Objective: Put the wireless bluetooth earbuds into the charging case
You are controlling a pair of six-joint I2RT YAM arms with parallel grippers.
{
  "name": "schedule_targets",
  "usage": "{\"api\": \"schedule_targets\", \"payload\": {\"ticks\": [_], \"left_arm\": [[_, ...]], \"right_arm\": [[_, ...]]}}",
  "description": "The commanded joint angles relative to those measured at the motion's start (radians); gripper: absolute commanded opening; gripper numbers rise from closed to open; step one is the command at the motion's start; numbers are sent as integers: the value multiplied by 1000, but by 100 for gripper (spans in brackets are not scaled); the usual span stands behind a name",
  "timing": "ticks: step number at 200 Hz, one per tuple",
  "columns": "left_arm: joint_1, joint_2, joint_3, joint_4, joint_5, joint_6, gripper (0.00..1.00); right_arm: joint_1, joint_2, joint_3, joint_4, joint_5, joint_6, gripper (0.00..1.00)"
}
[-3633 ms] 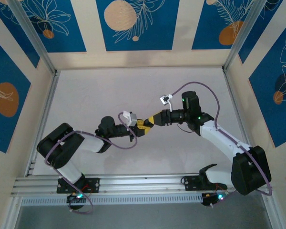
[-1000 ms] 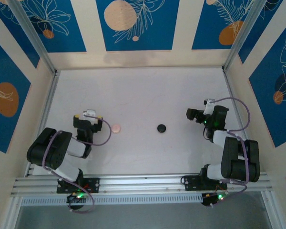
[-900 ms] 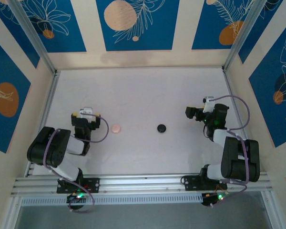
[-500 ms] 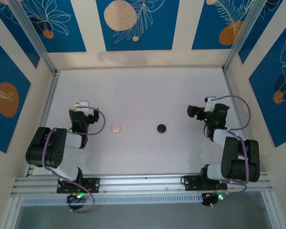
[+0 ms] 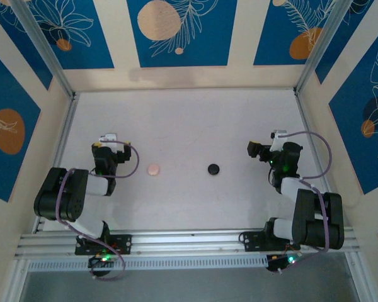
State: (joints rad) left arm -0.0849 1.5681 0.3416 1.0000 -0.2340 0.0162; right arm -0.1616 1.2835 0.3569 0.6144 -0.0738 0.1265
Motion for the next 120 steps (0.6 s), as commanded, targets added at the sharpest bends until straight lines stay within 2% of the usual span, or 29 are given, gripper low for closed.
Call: {"api": "schedule_targets", "payload": {"ticks": [1, 19, 38, 48, 60, 70, 80, 120], "left_arm": [[7, -9, 5, -14, 22, -13, 100], [7, -10, 5, -14, 21, -13, 100], [7, -9, 7, -17, 24, -12, 100], [7, -9, 8, -18, 28, -11, 100], [7, -8, 9, -20, 32, -10, 100], [7, -10, 10, -23, 34, -8, 100], [7, -8, 11, -24, 39, -6, 100], [8, -9, 17, -37, 56, 1, 100]], "right_arm": [[31, 29, 17, 53, -25, 3, 99], [88, 93, 37, 107, -1, 1, 99], [141, 229, 92, 145, 22, -44, 99], [128, 211, 72, 140, 28, -41, 99], [118, 254, 52, 234, 18, -16, 99], [138, 236, 68, 162, 64, -35, 99], [139, 249, 61, 205, 67, -30, 99], [137, 241, 68, 175, 65, -33, 99]]}}
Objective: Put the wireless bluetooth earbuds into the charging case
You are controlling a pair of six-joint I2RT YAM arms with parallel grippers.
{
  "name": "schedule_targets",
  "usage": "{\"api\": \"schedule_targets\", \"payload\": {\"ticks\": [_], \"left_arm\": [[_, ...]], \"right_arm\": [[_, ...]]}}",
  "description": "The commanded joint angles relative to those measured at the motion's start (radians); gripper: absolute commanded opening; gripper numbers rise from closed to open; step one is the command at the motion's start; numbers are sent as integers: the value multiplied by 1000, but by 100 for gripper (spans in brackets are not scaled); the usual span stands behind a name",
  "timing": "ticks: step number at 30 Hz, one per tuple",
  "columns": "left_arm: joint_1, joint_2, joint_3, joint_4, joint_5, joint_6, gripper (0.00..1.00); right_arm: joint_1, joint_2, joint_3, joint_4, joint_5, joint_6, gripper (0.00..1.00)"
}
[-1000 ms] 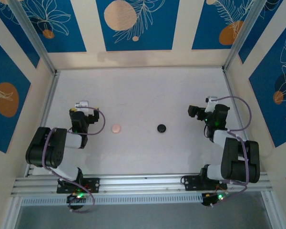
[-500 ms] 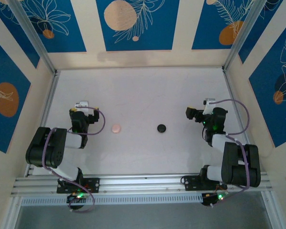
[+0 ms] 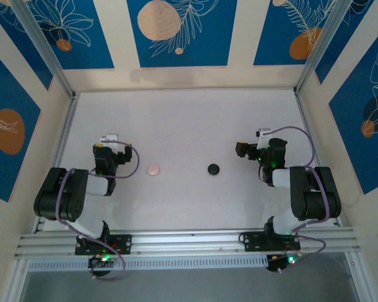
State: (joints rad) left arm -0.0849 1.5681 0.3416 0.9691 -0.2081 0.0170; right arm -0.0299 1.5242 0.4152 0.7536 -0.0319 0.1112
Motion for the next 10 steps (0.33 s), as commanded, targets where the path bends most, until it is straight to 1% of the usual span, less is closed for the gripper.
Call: {"api": "schedule_targets", "payload": {"ticks": [1, 10], "left_arm": [[7, -9, 17, -6, 30, 0, 100], [7, -9, 18, -7, 34, 1, 100]], "right_arm": [[4, 1, 10, 37, 24, -18, 99], [4, -1, 6, 44, 20, -17, 99]]}}
